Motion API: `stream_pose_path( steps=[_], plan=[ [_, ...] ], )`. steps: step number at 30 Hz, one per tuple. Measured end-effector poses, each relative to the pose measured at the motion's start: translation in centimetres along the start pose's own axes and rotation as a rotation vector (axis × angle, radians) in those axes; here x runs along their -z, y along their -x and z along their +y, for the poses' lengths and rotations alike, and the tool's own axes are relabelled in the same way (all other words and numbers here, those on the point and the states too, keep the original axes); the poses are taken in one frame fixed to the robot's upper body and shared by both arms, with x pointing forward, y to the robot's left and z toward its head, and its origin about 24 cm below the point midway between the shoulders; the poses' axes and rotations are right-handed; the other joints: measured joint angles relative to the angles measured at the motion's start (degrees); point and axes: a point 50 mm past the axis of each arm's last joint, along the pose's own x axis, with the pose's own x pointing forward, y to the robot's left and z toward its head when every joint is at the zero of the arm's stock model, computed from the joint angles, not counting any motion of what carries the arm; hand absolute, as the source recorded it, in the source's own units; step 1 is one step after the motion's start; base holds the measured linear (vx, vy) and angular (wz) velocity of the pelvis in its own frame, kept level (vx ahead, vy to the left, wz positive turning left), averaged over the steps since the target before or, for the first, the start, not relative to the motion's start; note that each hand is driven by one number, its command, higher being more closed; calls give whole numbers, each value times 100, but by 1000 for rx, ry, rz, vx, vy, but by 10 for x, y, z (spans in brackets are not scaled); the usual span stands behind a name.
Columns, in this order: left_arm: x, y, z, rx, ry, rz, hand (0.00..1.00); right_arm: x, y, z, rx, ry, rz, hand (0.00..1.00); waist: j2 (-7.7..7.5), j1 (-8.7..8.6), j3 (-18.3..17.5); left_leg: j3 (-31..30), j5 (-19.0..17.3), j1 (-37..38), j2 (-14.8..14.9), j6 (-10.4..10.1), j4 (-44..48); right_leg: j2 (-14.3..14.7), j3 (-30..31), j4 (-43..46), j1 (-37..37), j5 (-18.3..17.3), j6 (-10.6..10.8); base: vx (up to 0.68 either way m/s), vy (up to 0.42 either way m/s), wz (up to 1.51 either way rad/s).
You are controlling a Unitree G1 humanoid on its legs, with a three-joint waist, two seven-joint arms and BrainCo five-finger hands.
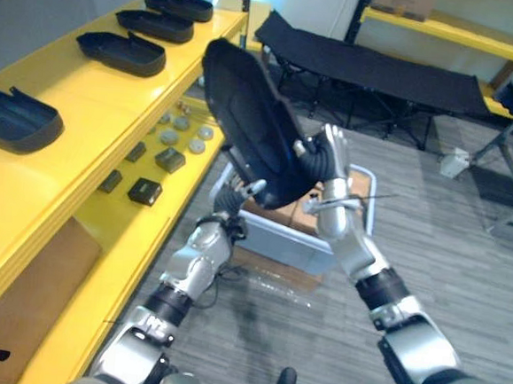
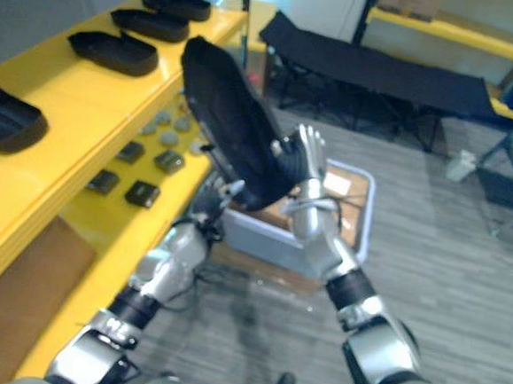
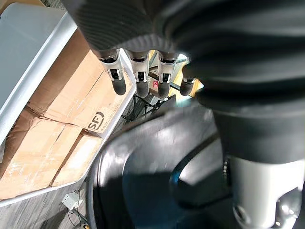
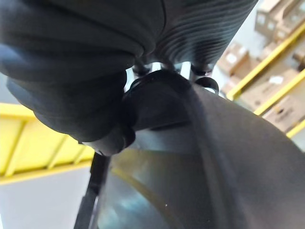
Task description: Walk over and take plastic housings, then place them on the shelf
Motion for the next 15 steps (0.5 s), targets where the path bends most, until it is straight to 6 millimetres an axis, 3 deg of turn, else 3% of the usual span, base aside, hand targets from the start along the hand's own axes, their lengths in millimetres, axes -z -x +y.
stream_pose_path(
  steps=[3, 4, 5, 9, 15],
  plan=[
    [4, 1, 2, -9, -2, 14, 0, -3, 3, 6, -19, -29, -8, 100, 0, 0, 0, -6, 0, 0, 0, 0, 2, 0, 0, 0, 0, 1, -1, -9, 13, 0],
    [14, 2, 10, -42, 1, 49, 0, -1, 14, 16, -59, -75, 16, 100, 1, -3, -2, -8, 0, 1, -4, 0, 1, -3, -1, 0, 0, 1, -1, -7, 37, 1],
    [16, 3, 11, -46, 10, 55, 100, 1, 17, 18, -64, -81, 24, 100, 1, -4, -2, -8, 0, 1, -6, 0, 0, -5, -1, -1, 0, 1, -1, -1, 43, 0],
    [17, 4, 13, -51, 17, 55, 100, 4, 23, 21, -71, -103, 49, 100, 1, -10, -2, -8, 0, 1, -7, 0, 0, -5, -1, -4, 0, 2, -1, 0, 0, 0],
    [9, 8, 20, -128, 242, -79, 100, 8, 51, 41, -68, -238, 165, 100, 0, -121, -5, 3, -2, 5, -8, 0, 1, -8, 4, -10, -2, 1, -2, 0, 0, 0]
  ],
)
